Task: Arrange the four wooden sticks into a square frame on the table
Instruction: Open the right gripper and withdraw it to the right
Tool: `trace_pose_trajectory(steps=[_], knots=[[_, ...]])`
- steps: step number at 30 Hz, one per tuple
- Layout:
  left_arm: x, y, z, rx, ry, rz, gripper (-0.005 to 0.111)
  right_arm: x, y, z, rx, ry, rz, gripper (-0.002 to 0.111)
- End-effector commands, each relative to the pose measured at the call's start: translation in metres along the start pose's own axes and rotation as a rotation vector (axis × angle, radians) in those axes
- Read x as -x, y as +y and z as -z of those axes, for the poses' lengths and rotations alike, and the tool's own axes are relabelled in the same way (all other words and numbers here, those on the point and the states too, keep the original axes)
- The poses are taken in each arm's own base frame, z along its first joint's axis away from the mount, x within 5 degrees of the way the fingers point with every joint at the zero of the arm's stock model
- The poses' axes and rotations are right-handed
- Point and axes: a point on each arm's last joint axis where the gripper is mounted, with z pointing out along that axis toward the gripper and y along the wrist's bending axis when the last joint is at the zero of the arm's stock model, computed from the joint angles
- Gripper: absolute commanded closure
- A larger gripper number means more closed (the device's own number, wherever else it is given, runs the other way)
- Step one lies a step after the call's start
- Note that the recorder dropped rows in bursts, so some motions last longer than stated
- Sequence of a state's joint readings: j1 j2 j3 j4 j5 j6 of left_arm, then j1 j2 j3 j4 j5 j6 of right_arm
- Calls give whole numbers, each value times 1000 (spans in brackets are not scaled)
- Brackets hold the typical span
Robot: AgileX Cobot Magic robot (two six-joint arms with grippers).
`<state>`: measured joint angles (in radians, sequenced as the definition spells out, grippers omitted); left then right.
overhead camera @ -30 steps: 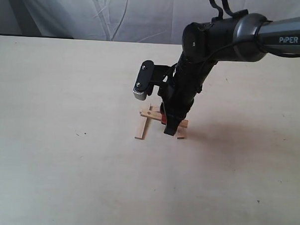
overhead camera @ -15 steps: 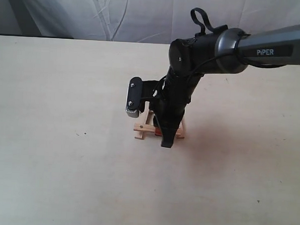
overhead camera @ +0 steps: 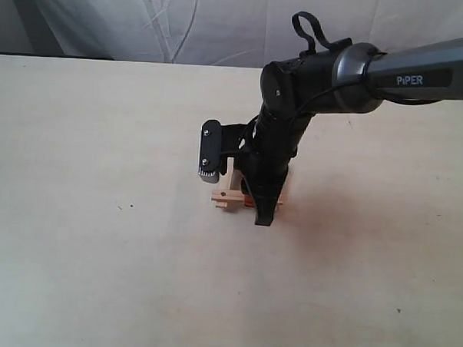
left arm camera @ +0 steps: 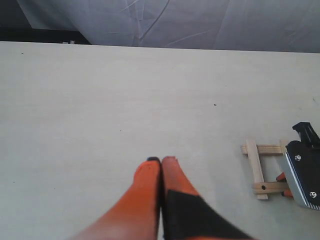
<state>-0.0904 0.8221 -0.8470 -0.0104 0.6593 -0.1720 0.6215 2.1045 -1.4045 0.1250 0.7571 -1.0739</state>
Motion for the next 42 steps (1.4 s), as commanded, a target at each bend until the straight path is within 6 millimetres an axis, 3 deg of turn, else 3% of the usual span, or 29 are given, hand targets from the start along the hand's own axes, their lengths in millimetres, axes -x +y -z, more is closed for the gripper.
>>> trace_pose_trajectory(steps=[1, 5, 7, 10, 16, 19, 22, 25, 27, 29, 37, 42], knots=[[-1, 0, 1, -6, -3, 6, 107, -1, 0, 0, -3, -6, -22, 98], [-1, 0, 1, -6, -3, 6, 107, 0, 0, 10, -13, -15, -57, 66], [-1, 0, 1, -6, -3, 6, 107, 2, -1, 21, -34, -31, -114, 62], [-2, 0, 1, -4, 0, 4, 107, 5, -2, 43, -74, -70, -249, 70], [-2, 3, 1, 29, 4, -37, 107, -3, 5, 96, 7, -151, -623, 109], [0, 3, 1, 30, -14, -43, 107, -13, 8, 127, 51, -206, -725, 108], [2, 4, 4, 43, -42, -66, 107, -31, 9, 161, -24, -274, -850, 108], [1, 4, 24, 33, -109, -64, 107, -59, 33, 196, -120, -349, -907, 108], [-3, 5, 45, 26, -164, -63, 107, -72, 54, 205, -210, -418, -930, 108], [-13, 6, 63, 7, -213, -49, 107, -83, 78, 208, -284, -493, -944, 108], [-64, 15, 94, -13, -315, -43, 107, -121, 157, 215, -509, -698, -928, 108], [-72, 17, 100, -3, -312, -48, 107, -128, 175, 214, -509, -708, -920, 108]])
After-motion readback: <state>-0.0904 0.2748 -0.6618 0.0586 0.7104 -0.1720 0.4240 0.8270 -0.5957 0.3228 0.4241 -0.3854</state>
